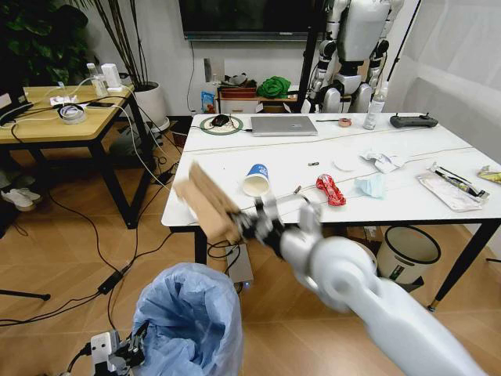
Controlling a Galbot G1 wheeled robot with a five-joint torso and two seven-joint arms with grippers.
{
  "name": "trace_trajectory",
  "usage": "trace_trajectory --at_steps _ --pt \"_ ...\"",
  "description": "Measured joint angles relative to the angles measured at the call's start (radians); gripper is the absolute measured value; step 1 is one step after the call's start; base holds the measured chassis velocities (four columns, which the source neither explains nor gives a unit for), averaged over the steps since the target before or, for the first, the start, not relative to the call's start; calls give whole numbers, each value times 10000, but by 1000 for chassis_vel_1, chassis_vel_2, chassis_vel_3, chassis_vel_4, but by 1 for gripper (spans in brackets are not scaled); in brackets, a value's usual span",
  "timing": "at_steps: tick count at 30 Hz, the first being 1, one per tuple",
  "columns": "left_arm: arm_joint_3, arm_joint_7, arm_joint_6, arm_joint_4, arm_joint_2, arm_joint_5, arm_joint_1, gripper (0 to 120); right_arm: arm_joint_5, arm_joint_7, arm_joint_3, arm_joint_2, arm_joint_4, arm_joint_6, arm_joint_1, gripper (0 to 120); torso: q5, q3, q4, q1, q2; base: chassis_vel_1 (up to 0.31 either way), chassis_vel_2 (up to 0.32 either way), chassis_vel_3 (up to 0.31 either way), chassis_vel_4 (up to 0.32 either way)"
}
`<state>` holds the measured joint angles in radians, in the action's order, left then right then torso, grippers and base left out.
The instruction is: Pick up the trash bin and place the trash from the table into it.
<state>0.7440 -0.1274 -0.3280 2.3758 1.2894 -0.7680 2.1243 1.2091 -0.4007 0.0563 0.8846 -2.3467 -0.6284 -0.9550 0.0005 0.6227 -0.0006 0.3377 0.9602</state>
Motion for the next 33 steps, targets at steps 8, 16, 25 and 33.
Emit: trace_trajectory --at_steps 8,16,25,33 --pt "18 -871 -551 283 -102 -653 -186 0 571 23 -700 -964 -1599 -235 -1276 0 -3 0 4 -1 1 0 0 0 0" --pt "-179 -2358 -1545 640 -66 -1699 -79 0 1272 -49 -869 -1519 -1661 -157 -1500 0 -3 2 8 0 0 0 0 0 0" --pt "-80 -2955 -1904 827 30 -1604 -245 0 2173 -96 -325 -2050 -1592 -66 -2010 0 -3 1 5 0 0 0 0 0 0" --pt "-25 -2504 -1590 723 60 -1503 -546 0 2225 124 -299 -1758 -1562 -37 -1962 0 -4 2 4 1 -1 0 0 0 0"
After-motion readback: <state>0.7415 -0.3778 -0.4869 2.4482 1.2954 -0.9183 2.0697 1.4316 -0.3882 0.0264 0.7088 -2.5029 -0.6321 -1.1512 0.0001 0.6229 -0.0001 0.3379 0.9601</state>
